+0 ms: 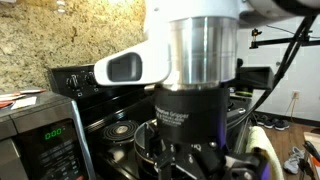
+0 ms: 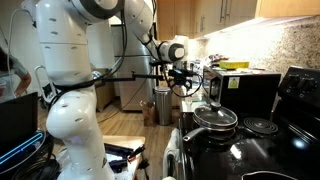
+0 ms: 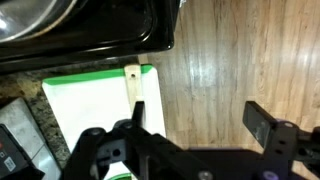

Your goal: Pick up the wooden spatula from the left side of the counter and put it inside the pot on the right side of the stove

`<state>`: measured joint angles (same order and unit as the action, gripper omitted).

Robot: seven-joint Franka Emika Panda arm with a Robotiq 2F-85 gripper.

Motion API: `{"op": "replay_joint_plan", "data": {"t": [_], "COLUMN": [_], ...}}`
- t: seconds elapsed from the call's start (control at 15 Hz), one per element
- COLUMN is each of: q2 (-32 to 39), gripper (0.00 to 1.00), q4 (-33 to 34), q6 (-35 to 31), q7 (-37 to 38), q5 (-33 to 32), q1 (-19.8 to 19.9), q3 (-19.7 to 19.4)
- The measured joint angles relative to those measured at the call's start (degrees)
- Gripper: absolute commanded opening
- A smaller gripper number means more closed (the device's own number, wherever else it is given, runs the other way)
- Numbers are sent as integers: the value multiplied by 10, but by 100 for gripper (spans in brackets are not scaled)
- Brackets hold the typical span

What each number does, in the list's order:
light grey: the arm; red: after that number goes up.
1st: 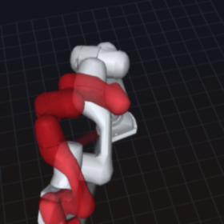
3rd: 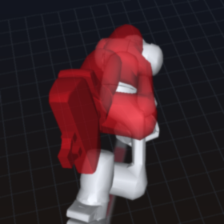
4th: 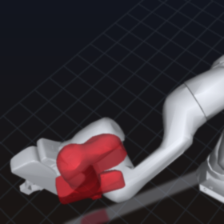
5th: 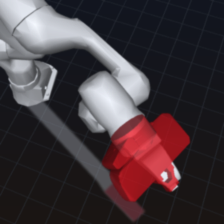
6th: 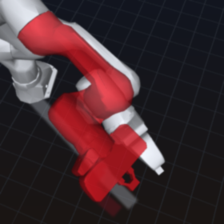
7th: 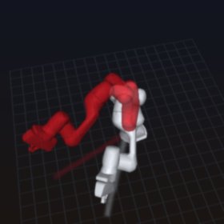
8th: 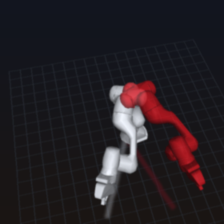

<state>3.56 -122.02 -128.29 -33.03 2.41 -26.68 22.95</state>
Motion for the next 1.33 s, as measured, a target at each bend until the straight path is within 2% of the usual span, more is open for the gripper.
{"op": "replay_joint_plan", "data": {"t": [0.2,0.4,0.6,1.0,1.33], "q2": [33,35,53,159,221], "gripper": [100,100,100,100,100], "q4": [29,32,38,112,169], "q6": [8,9,8,7,7], "q7": [-46,-48,-38,-32,-31], "q5": [20,16,-16,-92,-113], "q1": [2,3,2,1,-3], "q3": [6,6,6,6,6]}}
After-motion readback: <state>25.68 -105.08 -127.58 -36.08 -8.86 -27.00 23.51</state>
